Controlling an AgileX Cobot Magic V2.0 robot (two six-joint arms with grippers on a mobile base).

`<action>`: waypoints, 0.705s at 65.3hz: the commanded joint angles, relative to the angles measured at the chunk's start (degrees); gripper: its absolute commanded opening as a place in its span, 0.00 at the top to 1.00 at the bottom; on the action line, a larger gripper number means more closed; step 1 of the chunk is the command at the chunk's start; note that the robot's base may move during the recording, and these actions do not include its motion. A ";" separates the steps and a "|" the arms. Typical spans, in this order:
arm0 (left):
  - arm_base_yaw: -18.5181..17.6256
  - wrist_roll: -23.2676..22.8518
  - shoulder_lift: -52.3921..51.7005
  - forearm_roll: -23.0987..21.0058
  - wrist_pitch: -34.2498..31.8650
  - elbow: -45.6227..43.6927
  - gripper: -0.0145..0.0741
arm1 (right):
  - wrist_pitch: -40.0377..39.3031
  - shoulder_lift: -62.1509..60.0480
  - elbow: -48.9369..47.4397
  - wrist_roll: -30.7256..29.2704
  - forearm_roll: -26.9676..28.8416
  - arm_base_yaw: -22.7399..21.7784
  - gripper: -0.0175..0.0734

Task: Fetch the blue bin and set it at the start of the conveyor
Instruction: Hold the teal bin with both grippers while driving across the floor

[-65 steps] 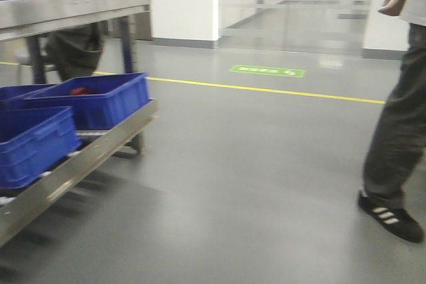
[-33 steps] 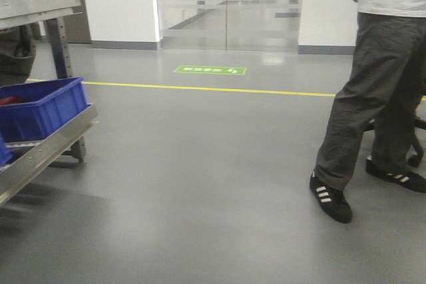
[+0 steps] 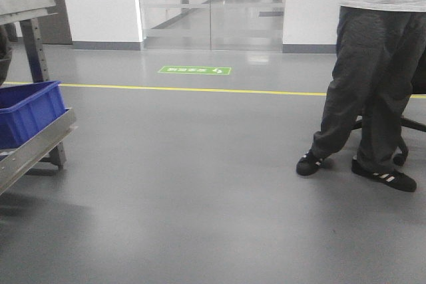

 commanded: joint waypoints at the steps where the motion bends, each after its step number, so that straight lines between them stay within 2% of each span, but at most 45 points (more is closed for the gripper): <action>1: 0.28 0.00 -0.76 0.75 -3.79 -0.37 0.96 | -1.36 -0.38 -0.57 -1.23 -2.51 -0.47 0.97; 46: 0.28 0.00 -0.76 0.75 -3.79 -0.37 0.96 | -1.36 -0.38 -0.57 -1.23 -2.51 -0.47 0.97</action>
